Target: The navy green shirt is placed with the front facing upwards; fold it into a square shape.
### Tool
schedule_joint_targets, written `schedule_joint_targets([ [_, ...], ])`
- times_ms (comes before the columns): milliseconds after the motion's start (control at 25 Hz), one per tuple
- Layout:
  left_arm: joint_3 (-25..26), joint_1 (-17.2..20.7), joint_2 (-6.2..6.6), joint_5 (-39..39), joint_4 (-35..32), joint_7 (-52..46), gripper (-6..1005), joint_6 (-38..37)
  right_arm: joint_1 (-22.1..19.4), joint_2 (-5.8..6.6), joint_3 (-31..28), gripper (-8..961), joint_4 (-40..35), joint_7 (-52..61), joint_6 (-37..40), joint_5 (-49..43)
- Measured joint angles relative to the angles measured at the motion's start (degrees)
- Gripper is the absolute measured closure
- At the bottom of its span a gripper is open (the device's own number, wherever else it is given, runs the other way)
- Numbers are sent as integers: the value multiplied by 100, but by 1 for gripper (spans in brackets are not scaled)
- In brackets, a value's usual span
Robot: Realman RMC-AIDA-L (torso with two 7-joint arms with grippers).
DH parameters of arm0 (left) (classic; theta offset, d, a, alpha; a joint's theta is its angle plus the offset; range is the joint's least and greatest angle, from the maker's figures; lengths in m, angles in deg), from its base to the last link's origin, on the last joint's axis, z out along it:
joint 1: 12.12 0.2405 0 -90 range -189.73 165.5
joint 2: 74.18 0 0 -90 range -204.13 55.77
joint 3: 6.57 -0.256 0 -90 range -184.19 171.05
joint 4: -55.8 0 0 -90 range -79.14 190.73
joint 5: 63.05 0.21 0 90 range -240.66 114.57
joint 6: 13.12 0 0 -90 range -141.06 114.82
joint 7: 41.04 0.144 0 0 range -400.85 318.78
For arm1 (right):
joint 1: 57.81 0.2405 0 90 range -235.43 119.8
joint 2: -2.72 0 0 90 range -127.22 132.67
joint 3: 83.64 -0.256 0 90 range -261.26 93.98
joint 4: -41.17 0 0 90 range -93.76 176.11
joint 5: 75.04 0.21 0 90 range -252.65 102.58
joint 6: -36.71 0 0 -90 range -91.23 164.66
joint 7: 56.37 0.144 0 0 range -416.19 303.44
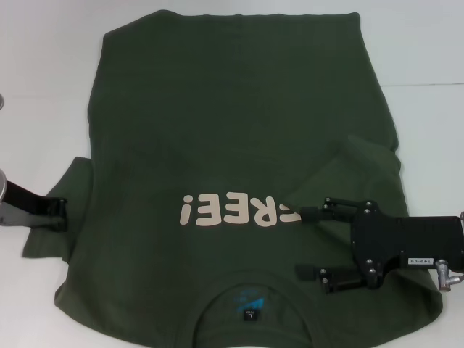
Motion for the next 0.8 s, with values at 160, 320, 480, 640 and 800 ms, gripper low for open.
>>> schedule_joint_targets([
  [160, -121, 119, -18, 6, -263, -33, 929, 46, -6, -3, -5, 11, 1, 0, 7, 0],
  [320, -125, 156, 21, 12, -322, -42, 936, 91, -9, -1, -11, 11, 6, 0, 9, 0],
  [480, -114, 158, 29, 12, -319, -22, 935, 92, -9, 0, -16, 11, 6, 0, 3, 0],
  [640, 94, 133, 60, 4, -329, -41, 932, -172, 0, 3, -16, 11, 3, 2, -13, 0],
  [800, 401, 127, 106, 3, -401, -71, 920, -499, 30, 9, -17, 11, 1, 7, -14, 3],
])
